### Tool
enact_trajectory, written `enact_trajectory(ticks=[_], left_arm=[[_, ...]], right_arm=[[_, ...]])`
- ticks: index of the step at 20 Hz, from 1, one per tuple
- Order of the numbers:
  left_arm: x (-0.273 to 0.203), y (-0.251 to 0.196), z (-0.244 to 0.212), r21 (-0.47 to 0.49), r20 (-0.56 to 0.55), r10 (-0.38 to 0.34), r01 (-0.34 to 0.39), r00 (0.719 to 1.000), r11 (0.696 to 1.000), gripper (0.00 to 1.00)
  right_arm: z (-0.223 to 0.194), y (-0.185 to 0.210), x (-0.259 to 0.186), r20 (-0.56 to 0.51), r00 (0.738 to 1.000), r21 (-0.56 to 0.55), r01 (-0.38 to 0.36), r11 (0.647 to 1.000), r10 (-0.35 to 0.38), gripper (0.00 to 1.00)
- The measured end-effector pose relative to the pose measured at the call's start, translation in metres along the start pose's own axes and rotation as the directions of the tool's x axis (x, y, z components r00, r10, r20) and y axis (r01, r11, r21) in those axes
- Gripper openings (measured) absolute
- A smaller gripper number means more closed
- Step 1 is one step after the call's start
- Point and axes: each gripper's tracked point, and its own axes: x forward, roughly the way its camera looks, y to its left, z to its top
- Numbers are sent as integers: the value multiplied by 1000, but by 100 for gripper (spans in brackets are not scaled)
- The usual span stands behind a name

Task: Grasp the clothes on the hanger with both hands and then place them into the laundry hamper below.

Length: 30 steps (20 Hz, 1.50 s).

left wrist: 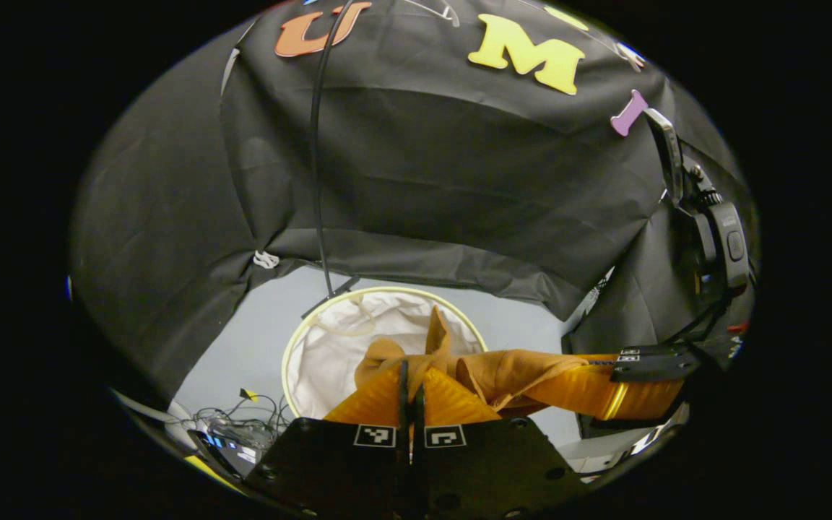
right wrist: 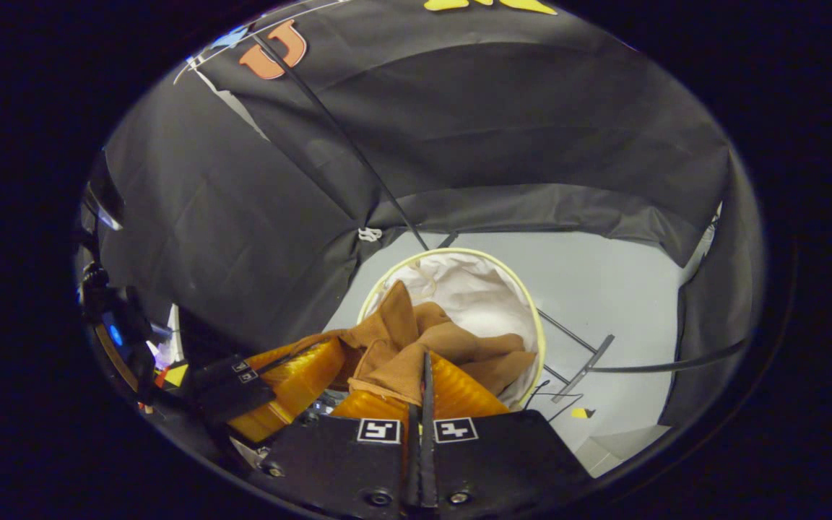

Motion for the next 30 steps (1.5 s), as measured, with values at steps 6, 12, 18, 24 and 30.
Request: enact_trajectory(ticks=[6, 12, 18, 24, 30], left_arm=[[-10, 1, 14, 102, 62, 5, -11, 998, 995, 79], [-25, 34, -2, 58, 52, 93, -96, 994, 994, 89], [-50, 50, 2, 24, 88, 134, -136, 987, 990, 89], [-98, 55, 26, 56, 205, 136, -150, 969, 987, 88], [-185, 53, 71, 56, 360, 124, -154, 925, 986, 88]], right_arm=[[15, -8, -8, 64, 997, -48, 48, 998, -44, 31], [17, -7, -26, 122, 991, -49, 66, 997, -59, 79], [14, -4, -41, 150, 986, -69, 88, 994, -77, 82], [26, 8, -93, 267, 961, -128, 115, 985, -77, 81], [40, 37, -178, 436, 898, -153, 132, 979, -53, 81]])
